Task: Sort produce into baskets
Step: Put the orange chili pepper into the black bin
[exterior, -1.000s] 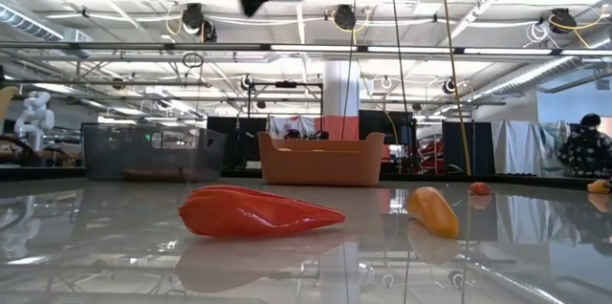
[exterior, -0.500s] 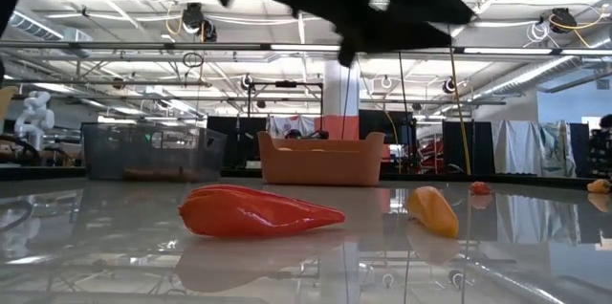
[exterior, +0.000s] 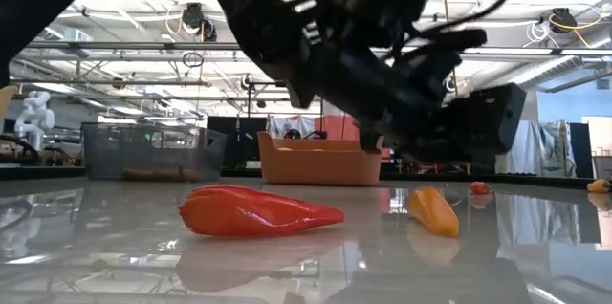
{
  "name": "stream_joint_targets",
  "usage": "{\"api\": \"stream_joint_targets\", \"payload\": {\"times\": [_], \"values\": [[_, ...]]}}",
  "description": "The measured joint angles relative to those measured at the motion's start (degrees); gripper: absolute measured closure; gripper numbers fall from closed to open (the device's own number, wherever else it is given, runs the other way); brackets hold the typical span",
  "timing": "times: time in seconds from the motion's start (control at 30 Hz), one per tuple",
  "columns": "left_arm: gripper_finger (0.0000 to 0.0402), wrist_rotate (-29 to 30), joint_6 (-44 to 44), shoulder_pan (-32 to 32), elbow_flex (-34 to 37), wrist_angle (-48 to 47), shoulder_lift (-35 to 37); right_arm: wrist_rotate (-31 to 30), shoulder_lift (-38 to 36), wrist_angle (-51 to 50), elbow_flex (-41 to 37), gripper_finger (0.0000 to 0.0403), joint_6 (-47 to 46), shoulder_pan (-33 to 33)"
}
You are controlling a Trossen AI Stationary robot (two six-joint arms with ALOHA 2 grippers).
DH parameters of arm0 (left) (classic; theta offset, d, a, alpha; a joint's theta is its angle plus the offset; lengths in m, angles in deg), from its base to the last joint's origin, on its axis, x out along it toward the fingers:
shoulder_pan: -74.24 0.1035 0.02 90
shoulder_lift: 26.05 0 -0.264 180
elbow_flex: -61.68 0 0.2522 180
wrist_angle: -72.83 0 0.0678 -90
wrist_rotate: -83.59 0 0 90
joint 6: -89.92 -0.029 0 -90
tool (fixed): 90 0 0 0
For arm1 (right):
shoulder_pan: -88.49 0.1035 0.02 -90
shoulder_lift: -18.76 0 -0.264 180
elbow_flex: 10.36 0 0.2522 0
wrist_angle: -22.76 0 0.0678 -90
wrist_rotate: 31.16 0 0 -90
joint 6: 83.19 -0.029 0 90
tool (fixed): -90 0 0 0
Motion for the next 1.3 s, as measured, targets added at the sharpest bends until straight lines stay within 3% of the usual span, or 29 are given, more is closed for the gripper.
{"api": "stream_joint_targets", "payload": {"times": [0.27, 0.53, 0.83, 1.3], "values": [[0.0221, -6.45, 4.72, 2.96, -3.34, -0.91, -3.93, -0.35, 0.00, -2.00, 0.00, 0.0403, 0.69, -0.52], [0.0221, -6.82, 4.57, 4.85, -7.75, -3.58, -6.26, -0.38, 0.00, -2.84, 0.00, 0.0403, 0.05, -0.91], [0.0221, -6.94, 5.96, 6.15, -8.35, -4.84, -6.34, -0.01, 0.00, -17.37, -0.04, 0.0403, -16.98, -0.79], [0.0221, -9.78, 9.01, 6.86, -8.59, -3.66, -6.27, -0.10, 0.00, -16.66, -0.04, 0.0403, -16.42, -0.77]]}}
